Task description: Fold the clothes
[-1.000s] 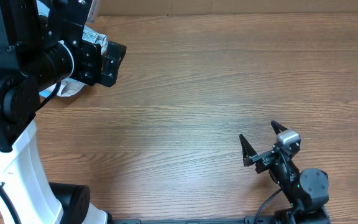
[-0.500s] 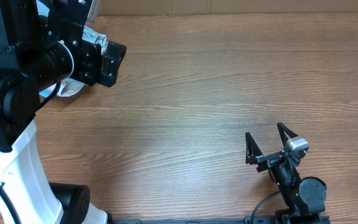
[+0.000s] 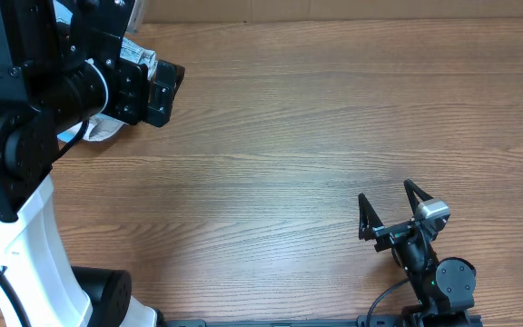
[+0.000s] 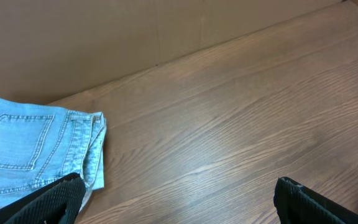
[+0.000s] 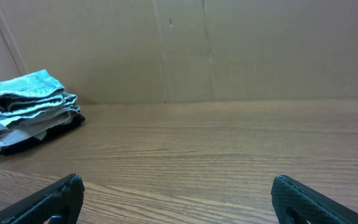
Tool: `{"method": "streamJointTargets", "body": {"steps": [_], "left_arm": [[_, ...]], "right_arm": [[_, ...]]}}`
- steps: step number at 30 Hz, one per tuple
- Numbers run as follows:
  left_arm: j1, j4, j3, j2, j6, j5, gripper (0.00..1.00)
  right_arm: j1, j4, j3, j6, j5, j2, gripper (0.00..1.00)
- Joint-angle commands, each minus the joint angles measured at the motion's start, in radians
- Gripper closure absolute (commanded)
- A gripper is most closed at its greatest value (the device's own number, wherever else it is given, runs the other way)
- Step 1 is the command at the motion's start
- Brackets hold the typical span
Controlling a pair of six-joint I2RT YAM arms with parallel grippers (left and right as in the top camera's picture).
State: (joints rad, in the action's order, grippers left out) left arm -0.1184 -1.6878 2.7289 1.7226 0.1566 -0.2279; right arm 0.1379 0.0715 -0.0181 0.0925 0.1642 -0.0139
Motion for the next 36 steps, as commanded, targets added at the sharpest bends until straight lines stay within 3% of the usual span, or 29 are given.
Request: {"method": "streamJointTargets", "body": {"steps": [1, 15, 19, 23, 29, 36], "left_arm": [[-0.006, -0.001, 0.000, 0.007, -0.011, -0.008, 0.00], [-0.006, -0.001, 0.000, 0.010, -0.012, -0.008, 0.00], [-0.006, 0.119, -0.068, -0.031, -0.008, 0.021, 0.00], [-0.006, 0.366, -0.310, -0.137, -0.007, 0.021, 0.00], [-0.006, 0.813, -0.843, -0.367, -0.006, 0.001, 0.00], [-0.006, 1.188, -1.357, -0.623, 0.060, 0.030, 0.00]], "right_arm": [[-0.004, -0.003, 0.010, 0.005, -0.014, 0.010, 0.00], [-0.004, -0.003, 0.010, 0.005, -0.014, 0.010, 0.00], [-0.004, -0.003, 0.010, 0.006, -0.014, 0.010, 0.00], [-0.004, -0.003, 0.010, 0.005, -0.014, 0.010, 0.00], [-0.004, -0.003, 0.010, 0.006, -0.014, 0.010, 0.00], [-0.004, -0.003, 0.010, 0.006, -0.014, 0.010, 0.00]]}}
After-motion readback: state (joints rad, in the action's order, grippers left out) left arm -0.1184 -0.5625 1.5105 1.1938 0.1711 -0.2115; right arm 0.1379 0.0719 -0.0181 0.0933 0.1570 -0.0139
